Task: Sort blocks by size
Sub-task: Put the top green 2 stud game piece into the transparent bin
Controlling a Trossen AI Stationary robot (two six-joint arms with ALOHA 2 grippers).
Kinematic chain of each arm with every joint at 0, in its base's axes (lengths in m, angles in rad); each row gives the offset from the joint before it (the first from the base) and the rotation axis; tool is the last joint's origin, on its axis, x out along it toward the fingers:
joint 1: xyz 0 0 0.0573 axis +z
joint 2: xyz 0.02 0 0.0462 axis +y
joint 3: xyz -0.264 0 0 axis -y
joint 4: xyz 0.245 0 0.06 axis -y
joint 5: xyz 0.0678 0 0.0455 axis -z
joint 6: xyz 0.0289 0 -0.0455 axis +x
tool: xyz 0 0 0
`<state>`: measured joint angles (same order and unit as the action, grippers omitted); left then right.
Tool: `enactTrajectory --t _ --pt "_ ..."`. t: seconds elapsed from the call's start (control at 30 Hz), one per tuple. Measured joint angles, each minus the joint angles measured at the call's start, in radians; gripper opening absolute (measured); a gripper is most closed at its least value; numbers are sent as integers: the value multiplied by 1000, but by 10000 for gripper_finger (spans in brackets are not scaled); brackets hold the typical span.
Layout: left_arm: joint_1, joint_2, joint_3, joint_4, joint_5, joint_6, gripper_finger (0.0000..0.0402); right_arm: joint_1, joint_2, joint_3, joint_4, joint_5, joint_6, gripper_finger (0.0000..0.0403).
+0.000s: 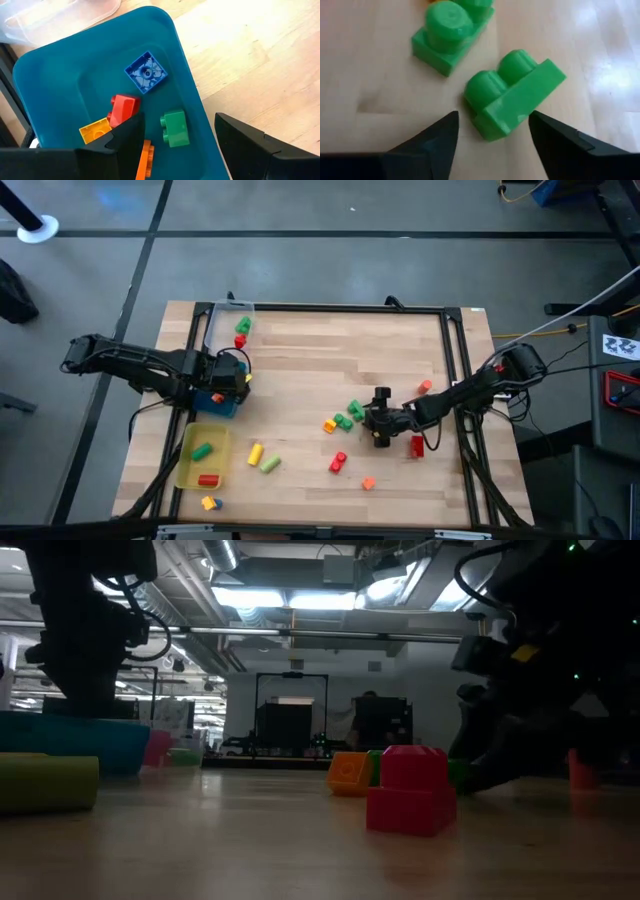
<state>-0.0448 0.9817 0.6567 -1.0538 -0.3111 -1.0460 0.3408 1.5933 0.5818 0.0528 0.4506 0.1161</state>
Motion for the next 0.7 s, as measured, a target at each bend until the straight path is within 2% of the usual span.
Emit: enactTrajectory --t 0.13,0.33,0.5,0.57,0.7 --pt "0 0 0 0 0 2 224 -2 1 -2 -1 39 -1 180" --pt "0 0 0 14 0 8 224 -2 1 -2 1 43 -1 95" --pt "0 0 0 120 -1 75 224 -1 1 -2 5 43 -18 20" --pt "0 0 0 185 -6 111 224 -1 1 -2 10 45 -20 8" --pt "0 0 0 319 -14 191 224 -1 1 -2 9 45 -20 19"
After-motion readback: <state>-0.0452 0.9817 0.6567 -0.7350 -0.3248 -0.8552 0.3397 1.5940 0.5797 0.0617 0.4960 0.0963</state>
